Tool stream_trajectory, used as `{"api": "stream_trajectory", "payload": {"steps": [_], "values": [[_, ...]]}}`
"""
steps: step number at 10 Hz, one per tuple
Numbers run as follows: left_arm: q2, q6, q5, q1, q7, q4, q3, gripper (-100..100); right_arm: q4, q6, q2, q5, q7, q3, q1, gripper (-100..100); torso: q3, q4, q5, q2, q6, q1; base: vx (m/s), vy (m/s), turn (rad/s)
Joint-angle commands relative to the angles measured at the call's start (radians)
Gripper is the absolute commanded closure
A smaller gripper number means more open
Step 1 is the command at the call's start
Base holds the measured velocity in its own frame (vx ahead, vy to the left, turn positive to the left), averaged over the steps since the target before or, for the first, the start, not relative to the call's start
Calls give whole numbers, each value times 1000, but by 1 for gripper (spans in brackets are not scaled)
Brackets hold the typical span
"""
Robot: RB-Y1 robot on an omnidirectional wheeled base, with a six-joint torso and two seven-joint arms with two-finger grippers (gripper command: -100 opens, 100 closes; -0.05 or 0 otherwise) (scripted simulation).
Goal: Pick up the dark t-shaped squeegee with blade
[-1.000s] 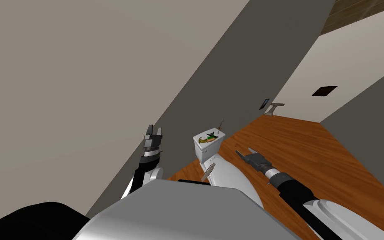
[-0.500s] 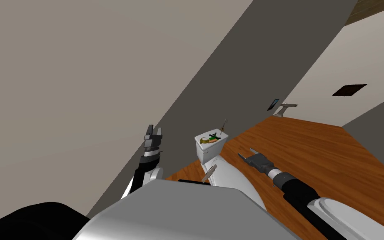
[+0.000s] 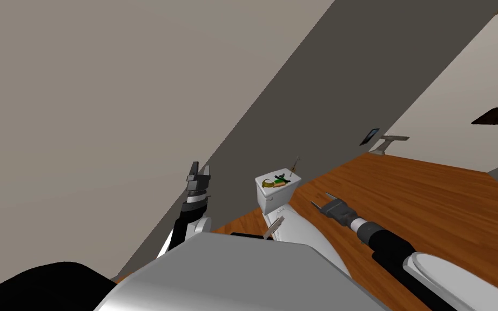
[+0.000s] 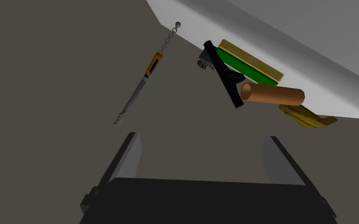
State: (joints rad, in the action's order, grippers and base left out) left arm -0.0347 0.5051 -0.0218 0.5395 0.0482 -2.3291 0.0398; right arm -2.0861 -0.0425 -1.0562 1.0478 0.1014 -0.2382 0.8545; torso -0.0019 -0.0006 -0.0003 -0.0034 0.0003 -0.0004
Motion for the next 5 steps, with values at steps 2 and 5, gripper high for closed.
{"api": "stream_trajectory", "payload": {"steps": [2, 5], "values": [[0, 0, 0, 0, 0, 0, 0, 0, 17, 19, -55, 69, 0, 10, 10, -100, 0, 0, 0, 0, 0, 0, 19, -4, 122], [0, 0, 0, 0, 0, 0, 0, 0, 38, 42, -124, 153, -1, 29, 18, -100, -1, 0, 0, -1, 1, 0, 31, -2, 137]]}}
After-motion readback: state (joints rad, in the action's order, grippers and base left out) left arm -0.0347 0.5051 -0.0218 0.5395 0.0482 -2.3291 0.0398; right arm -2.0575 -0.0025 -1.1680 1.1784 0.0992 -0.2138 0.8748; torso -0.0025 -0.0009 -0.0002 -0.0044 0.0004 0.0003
